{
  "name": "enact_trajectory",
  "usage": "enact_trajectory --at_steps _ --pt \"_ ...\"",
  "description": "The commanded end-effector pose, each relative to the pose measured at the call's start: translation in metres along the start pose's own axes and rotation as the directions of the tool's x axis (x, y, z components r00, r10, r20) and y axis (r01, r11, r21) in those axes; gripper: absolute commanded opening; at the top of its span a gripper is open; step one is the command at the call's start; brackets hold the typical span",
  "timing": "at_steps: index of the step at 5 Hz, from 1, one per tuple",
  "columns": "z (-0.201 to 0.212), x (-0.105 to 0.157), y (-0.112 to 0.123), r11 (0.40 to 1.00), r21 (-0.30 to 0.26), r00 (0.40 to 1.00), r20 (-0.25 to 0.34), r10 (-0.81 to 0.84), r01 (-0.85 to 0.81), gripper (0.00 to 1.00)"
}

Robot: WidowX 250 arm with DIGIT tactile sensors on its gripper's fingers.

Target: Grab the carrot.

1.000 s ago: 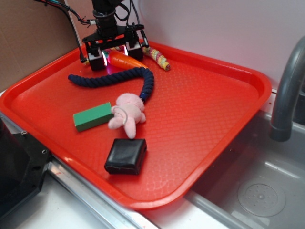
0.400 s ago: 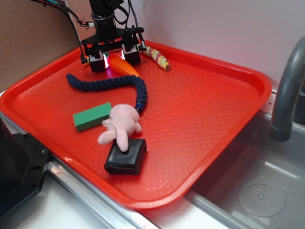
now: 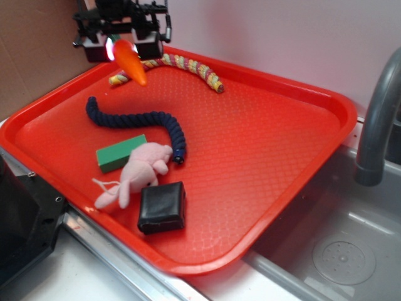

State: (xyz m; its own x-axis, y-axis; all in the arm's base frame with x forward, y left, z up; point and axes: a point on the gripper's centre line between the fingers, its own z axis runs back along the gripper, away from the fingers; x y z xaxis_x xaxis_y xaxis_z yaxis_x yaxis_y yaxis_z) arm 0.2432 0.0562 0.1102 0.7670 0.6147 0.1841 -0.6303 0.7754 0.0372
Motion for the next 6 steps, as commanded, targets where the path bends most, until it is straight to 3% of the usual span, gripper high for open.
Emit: enact_trajectory --at_steps 1,2,3,6 --pt "0.087 0.004 -0.011 0.939 -0.045 0.939 -0.032 -0.343 0.341 0.00" --pt "0.105 -0.011 -0.031 0.889 -0.045 0.887 -0.066 -0.458 0.456 0.00" --pt "0.120 -0.017 -0.040 0.852 -0.046 0.853 -0.006 -0.523 0.522 0.00" --pt "0.128 -0.015 -0.047 0.849 -0.057 0.851 0.016 -0.525 0.525 0.00"
